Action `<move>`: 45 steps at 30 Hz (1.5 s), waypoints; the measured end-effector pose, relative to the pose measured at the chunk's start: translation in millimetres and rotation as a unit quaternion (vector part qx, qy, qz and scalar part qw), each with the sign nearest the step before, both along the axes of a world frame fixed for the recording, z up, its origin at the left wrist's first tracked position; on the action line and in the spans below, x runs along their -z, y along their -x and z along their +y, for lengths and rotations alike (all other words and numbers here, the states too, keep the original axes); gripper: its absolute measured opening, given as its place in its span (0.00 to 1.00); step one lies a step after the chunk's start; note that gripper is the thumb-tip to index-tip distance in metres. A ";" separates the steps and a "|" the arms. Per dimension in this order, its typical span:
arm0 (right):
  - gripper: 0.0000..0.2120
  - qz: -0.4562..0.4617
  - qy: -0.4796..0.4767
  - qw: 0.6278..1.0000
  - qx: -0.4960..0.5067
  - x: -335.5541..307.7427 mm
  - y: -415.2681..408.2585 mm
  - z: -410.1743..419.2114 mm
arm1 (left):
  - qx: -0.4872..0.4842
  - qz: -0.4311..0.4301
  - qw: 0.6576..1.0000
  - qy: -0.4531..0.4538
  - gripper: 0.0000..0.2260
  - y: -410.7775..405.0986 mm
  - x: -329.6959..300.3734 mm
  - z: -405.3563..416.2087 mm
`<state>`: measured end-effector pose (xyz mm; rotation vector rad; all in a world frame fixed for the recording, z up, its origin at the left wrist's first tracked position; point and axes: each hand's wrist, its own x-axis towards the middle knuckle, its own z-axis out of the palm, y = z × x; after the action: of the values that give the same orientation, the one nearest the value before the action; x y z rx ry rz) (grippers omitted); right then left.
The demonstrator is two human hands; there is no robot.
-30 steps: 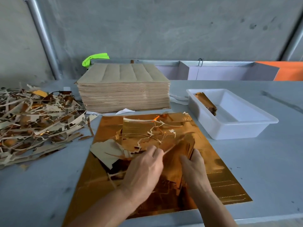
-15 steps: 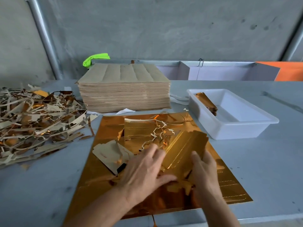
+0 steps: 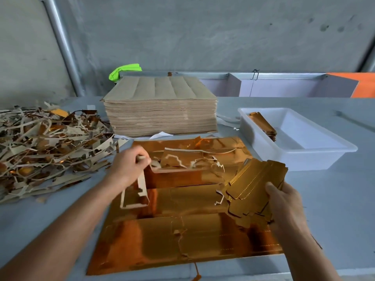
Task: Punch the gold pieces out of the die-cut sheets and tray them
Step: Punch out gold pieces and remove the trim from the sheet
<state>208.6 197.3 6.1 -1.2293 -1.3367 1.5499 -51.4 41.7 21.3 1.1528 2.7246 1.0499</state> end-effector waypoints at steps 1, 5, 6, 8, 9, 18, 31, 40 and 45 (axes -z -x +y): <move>0.06 0.001 0.013 1.000 -0.006 0.5 1.3 -2.3 | -0.027 -0.004 1.000 -0.012 0.02 5.1 -1.7 2.4; 0.09 -0.012 0.025 0.999 -0.029 3.8 5.3 -6.7 | 0.004 0.157 0.981 0.115 0.06 11.9 9.8 12.3; 0.08 -0.015 0.024 0.999 -0.031 4.5 6.7 -7.5 | 0.036 0.165 0.976 0.138 0.11 10.8 14.5 15.3; 0.06 -0.014 0.024 0.999 -0.037 5.0 9.3 -9.6 | 0.085 0.188 0.960 0.188 0.20 10.0 24.0 23.7; 0.05 -0.010 0.027 0.999 -0.042 4.9 10.4 -10.6 | 0.101 0.201 0.952 0.207 0.20 9.7 26.6 27.6; 0.08 -0.041 0.017 0.998 -0.050 13.9 21.0 -12.8 | 0.182 0.246 0.900 0.311 0.20 5.1 42.1 56.0; 0.37 -0.277 -0.329 0.896 -0.108 10.5 54.2 -25.4 | 0.206 0.252 0.946 -0.003 0.09 -68.6 0.1 54.5; 0.22 -0.117 -0.294 0.943 -0.101 15.3 50.1 -29.1 | 0.243 0.185 0.949 0.073 0.09 -117.8 12.8 58.8; 0.16 -0.042 -0.194 0.978 -0.068 16.2 50.5 -32.7 | 0.263 0.185 0.944 0.079 0.13 -126.8 23.8 61.1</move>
<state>158.1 164.6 -10.2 -0.9823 -1.7128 1.2553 75.3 102.8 -2.5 2.0561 2.4177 0.5785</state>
